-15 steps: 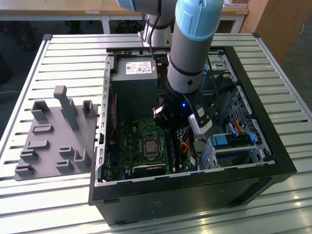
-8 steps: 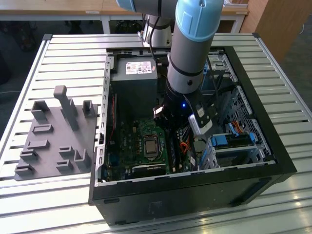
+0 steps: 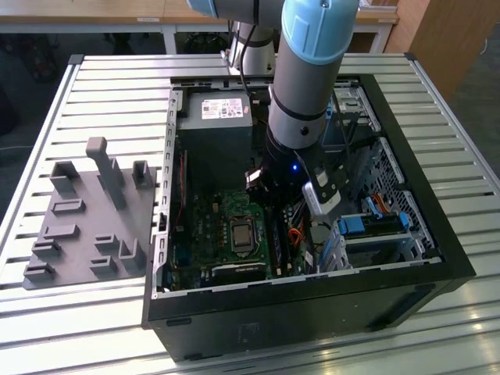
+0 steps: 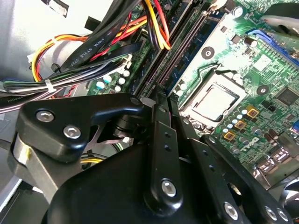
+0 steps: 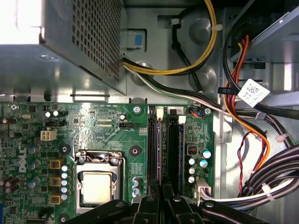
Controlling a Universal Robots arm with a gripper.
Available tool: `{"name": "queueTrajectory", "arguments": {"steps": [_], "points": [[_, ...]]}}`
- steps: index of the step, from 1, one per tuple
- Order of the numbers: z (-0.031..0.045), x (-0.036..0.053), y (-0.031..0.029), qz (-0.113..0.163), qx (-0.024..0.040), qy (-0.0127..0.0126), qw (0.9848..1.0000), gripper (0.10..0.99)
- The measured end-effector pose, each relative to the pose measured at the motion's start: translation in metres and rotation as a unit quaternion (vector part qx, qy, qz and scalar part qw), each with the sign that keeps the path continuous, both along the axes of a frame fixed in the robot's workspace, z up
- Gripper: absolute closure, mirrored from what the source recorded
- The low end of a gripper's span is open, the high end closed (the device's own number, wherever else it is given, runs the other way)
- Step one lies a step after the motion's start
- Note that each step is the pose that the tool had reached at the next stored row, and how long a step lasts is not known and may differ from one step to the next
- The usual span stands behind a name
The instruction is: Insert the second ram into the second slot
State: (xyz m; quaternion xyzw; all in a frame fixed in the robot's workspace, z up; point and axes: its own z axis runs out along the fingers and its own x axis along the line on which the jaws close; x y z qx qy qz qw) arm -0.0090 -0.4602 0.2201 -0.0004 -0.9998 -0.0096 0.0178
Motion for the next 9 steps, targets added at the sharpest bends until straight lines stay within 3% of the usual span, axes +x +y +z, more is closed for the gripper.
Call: {"name": "queueTrajectory", "arguments": {"steps": [9], "points": [[-0.0022,0.0,-0.0003,-0.002,0.0001,0.0002,1.0,0.949]]}}
